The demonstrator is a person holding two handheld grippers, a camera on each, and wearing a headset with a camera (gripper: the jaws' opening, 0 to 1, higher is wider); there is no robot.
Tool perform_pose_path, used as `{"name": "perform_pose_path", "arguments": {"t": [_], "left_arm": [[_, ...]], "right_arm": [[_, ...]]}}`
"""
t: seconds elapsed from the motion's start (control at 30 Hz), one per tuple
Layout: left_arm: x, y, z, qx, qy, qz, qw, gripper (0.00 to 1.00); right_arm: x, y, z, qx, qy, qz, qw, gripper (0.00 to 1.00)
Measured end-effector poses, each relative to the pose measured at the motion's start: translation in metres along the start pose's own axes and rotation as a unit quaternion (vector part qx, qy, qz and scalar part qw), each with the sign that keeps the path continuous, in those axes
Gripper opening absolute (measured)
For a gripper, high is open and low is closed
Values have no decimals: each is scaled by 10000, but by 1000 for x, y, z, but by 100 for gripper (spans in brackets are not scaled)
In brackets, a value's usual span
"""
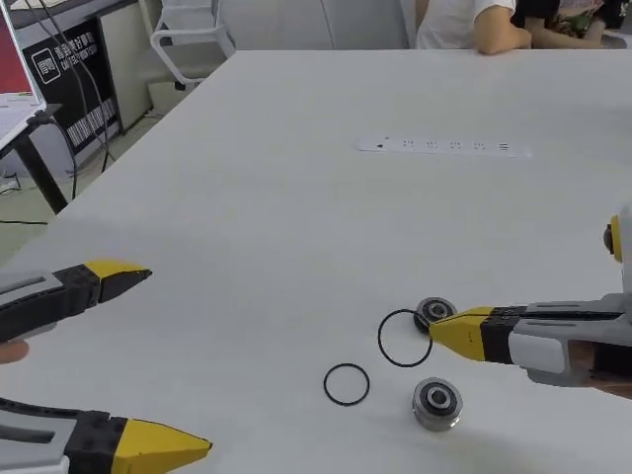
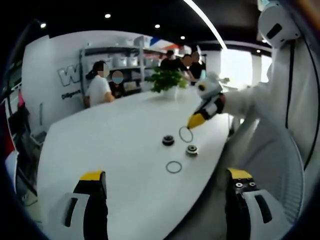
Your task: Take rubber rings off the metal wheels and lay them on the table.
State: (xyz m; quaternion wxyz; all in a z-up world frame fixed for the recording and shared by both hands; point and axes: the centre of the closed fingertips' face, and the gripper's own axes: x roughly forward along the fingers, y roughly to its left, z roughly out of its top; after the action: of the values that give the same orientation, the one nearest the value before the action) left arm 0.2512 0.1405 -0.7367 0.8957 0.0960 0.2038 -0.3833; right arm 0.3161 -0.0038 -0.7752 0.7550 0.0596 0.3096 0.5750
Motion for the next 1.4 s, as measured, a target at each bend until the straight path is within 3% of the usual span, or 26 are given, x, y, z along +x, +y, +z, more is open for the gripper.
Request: {"name": "perform_pose_path", "arguments": {"t": [0.47, 0.9, 1.4], "left_arm": [[-9, 0, -4, -204, 0, 89, 9998, 100], [-12, 7, -5, -262, 16, 171, 9995, 100], [-15, 6, -11, -318, 77, 208, 9992, 100]], "right_arm": [[30, -5, -17, 13, 468, 183, 9987, 0], [53, -12, -48, 138, 1022, 288, 9942, 0], [64, -28, -59, -43, 1280, 49, 9918, 0]]}}
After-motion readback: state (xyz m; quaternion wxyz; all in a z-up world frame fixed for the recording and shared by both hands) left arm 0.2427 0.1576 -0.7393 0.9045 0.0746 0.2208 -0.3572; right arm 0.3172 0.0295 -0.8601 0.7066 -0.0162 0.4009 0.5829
